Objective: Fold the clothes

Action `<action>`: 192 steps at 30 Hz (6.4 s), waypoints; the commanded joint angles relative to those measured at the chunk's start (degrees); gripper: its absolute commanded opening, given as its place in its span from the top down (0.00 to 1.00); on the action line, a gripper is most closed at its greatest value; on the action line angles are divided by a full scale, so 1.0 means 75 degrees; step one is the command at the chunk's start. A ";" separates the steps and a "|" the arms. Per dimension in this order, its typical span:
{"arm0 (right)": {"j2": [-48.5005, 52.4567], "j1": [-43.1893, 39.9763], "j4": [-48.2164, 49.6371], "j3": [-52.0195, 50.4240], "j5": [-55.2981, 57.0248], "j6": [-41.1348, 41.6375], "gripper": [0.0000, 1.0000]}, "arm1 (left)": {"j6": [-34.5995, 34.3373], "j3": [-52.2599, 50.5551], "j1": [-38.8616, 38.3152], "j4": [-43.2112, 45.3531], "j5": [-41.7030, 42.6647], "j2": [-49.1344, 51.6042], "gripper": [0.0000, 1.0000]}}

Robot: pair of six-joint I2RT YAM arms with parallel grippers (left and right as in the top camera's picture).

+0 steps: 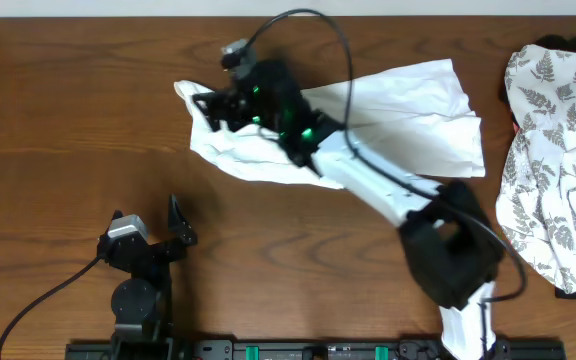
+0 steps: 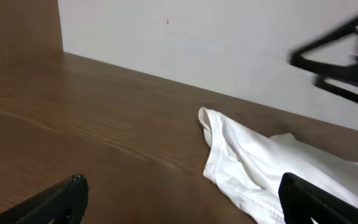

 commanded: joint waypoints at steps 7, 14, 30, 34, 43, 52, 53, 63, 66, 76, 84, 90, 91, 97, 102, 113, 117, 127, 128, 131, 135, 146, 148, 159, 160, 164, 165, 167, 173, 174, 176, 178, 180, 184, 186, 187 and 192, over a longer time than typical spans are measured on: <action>-0.2261 -0.2049 -0.4698 0.0160 0.1282 -0.1087 0.09 | 0.0050 -0.0221 0.0032 -0.0143 -0.0119 -0.0047 0.02; -0.2559 -0.3730 -0.7901 0.0134 0.1655 -0.1081 0.07 | 0.0047 -0.0219 0.0032 -0.0032 -0.0117 -0.0047 0.02; -0.2489 -0.5126 -0.8714 -0.0055 0.1632 -0.1084 0.03 | -0.0664 0.2920 0.0029 -0.2480 0.4016 0.2503 0.02; -0.2480 -0.5263 -0.8650 -0.0128 0.1632 -0.1087 0.02 | -0.0673 0.4966 -0.0017 -0.4194 0.4505 0.4774 0.02; -0.2480 -0.5295 -0.8274 -0.0545 0.1629 -0.1684 0.02 | -0.0711 0.7563 -0.0522 -0.5278 0.5129 0.8609 0.02; -0.2465 -0.5295 -0.7924 -0.0679 0.1626 -0.1716 0.04 | -0.2200 0.7557 -0.0836 -0.4345 0.6254 1.0235 0.38; -0.2465 -0.5295 -0.7874 -0.0691 0.1626 -0.1716 0.05 | -0.2503 0.7557 -0.0950 -0.4436 0.5925 1.0363 0.40; -0.2465 -0.5295 -0.7641 -0.0714 0.1626 -0.1719 0.04 | -0.4861 0.7557 -0.2576 -0.4229 0.2174 1.1208 0.37; -0.2465 -0.5295 -0.7565 -0.0729 0.1629 -0.1719 0.04 | -0.5193 0.7557 -0.2859 -0.3955 0.1999 1.1564 0.37; -0.2463 -0.5295 -0.7090 -0.1119 0.1629 -0.1754 0.04 | -0.5968 0.7557 -0.3579 -0.2189 0.2224 1.2890 0.37; -0.2463 -0.5295 -0.6359 -0.1772 0.1626 -0.1775 0.03 | -0.5974 0.7557 -0.3637 -0.2113 0.2197 1.3175 0.38; -0.2463 -0.5295 -0.6035 -0.1999 0.1629 -0.1772 0.03 | -0.6187 0.7554 -0.3637 -0.2075 0.1938 1.3374 0.43; -0.2463 -0.5295 -0.6024 -0.1999 0.1629 -0.1772 0.03 | -0.6225 0.7551 -0.3637 -0.2025 0.1938 1.3426 0.43; -0.2463 -0.5295 -0.5878 -0.1999 0.1632 -0.1775 0.02 | -0.6537 0.7551 -0.3637 -0.1880 0.1938 1.3755 0.43; -0.2463 -0.5295 -0.5802 -0.2002 0.1632 -0.1775 0.01 | -0.6717 0.7551 -0.3637 -0.1620 0.1818 1.3927 0.47; -0.2463 -0.5295 -0.5700 -0.2002 0.1664 -0.1775 0.01 | -0.6849 0.7551 -0.3634 -0.1378 0.1795 1.4353 0.82; -0.2463 -0.5298 -0.5703 -0.2002 0.1667 -0.1775 0.01 | -0.6843 0.7551 -0.3634 -0.1314 0.1801 1.4353 0.90; -0.2463 -0.5298 -0.5709 -0.2002 0.1687 -0.1772 0.01 | -0.6484 0.7551 -0.3634 -0.1448 0.1798 1.3822 0.94; -0.2463 -0.5310 -0.5721 -0.2002 0.1687 -0.1772 0.01 | -0.6429 0.7551 -0.3634 -0.1492 0.1798 1.3729 0.94; -0.2463 -0.5351 -0.5738 -0.2002 0.1682 -0.1769 0.01 | -0.6175 0.7551 -0.3634 -0.1568 0.1795 1.3455 0.94; -0.2463 -0.5397 -0.5770 -0.2002 0.1658 -0.1766 0.01 | -0.6149 0.7551 -0.3614 -0.1623 0.1784 1.3210 0.94; -0.2463 -0.5488 -0.6006 -0.2002 0.1664 -0.1600 0.06 | -0.6062 0.7551 -0.3614 -0.1833 0.1661 1.3193 0.94; -0.2463 -0.5595 -0.6204 -0.2002 0.1687 -0.1343 0.08 | -0.6041 0.7551 -0.3614 -0.1883 0.1658 1.3193 0.94; -0.2381 -0.6575 -0.6505 -0.2011 0.1390 -0.1486 0.22 | -0.5747 0.7551 -0.3614 -0.2063 0.1658 1.3187 0.94; -0.2326 -0.6583 -0.6432 -0.2011 0.1338 -0.1559 0.24 | -0.5747 0.7551 -0.3614 -0.2066 0.1658 1.3181 0.94; -0.2014 -0.6589 -0.6172 -0.2014 0.1338 -0.1603 0.32 | -0.5563 0.7551 -0.3614 -0.2116 0.1658 1.3056 0.94; -0.1900 -0.6589 -0.6100 -0.2014 0.1338 -0.1626 0.33 | -0.5514 0.7551 -0.3614 -0.2130 0.1658 1.3003 0.94; -0.1638 -0.6589 -0.5919 -0.2014 0.1341 -0.1632 0.35 | -0.5391 0.7551 -0.3614 -0.2151 0.1655 1.2878 0.94; -0.1032 -0.6598 -0.5155 -0.2014 0.1341 -0.1979 0.37 | -0.5103 0.7551 -0.3614 -0.2151 0.1655 1.2537 0.94; -0.0994 -0.6610 -0.5077 -0.2014 0.1338 -0.1976 0.38 | -0.5021 0.7551 -0.3614 -0.2154 0.1655 1.2511 0.94; -0.0906 -0.6630 -0.4925 -0.2014 0.1338 -0.1976 0.39 | -0.4916 0.7551 -0.3614 -0.2159 0.1655 1.2508 0.94; -0.0804 -0.6647 -0.4756 -0.2014 0.1341 -0.1979 0.40 | -0.4919 0.7551 -0.3614 -0.2186 0.1655 1.2508 0.94; -0.0694 -0.6665 -0.4558 -0.2014 0.1338 -0.2002 0.41 | -0.4919 0.7551 -0.3614 -0.2186 0.1655 1.2508 0.93; -0.0425 -0.6682 -0.4229 -0.2014 0.1274 -0.2031 0.41 | -0.4919 0.7551 -0.3614 -0.2215 0.1655 1.2508 0.94; -0.0286 -0.6688 -0.4115 -0.2014 0.1166 -0.2063 0.41 | -0.4919 0.7551 -0.3614 -0.2264 0.1655 1.2508 0.94; -0.0221 -0.6688 -0.4065 -0.2014 0.1105 -0.2060 0.41 | -0.4916 0.7551 -0.3614 -0.2273 0.1655 1.2508 0.93; 0.0006 -0.6688 -0.3722 -0.2014 0.0764 -0.2229 0.42 | -0.4916 0.7551 -0.3614 -0.2302 0.1655 1.2508 0.94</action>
